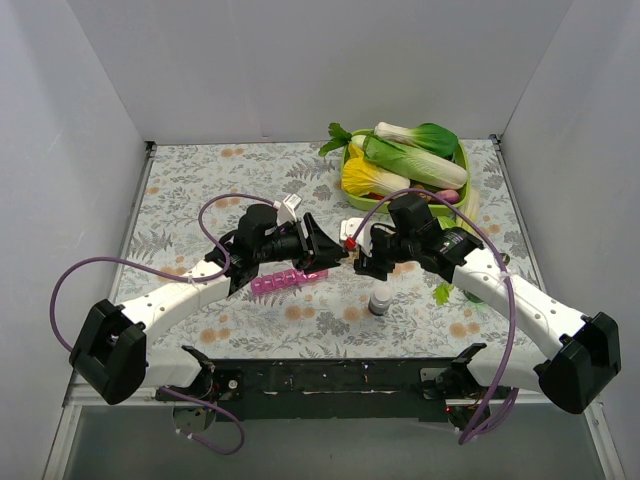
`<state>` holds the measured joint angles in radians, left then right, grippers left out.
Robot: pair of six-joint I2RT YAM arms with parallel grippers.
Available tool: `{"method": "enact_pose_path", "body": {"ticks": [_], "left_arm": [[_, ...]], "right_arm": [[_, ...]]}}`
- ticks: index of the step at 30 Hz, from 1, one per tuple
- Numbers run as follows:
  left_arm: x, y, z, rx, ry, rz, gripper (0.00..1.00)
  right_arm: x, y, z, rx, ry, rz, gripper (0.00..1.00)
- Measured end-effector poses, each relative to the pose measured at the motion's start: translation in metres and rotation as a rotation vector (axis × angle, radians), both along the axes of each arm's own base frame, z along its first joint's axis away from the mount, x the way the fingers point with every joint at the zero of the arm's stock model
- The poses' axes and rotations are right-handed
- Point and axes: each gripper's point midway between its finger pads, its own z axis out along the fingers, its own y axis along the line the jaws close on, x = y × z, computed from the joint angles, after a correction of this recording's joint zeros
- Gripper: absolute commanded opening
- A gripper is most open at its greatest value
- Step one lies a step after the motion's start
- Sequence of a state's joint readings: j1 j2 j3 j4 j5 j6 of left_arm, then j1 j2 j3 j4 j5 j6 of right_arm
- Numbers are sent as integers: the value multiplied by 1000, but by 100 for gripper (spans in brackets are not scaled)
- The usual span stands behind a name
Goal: Sort the pills into containers
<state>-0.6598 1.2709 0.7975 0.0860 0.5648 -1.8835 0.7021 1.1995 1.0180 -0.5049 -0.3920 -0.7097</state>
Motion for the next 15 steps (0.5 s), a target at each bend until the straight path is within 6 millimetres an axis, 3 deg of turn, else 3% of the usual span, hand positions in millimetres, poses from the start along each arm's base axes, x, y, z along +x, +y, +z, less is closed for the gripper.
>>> {"method": "enact_pose_path", "body": {"ticks": [4, 15], "left_arm": [[0, 1, -4, 20, -23, -4, 56], [5, 2, -5, 49, -70, 3, 54]], "right_arm": [[-3, 1, 0, 7, 10, 9, 1], [-6, 3, 0, 15, 26, 22, 1]]}}
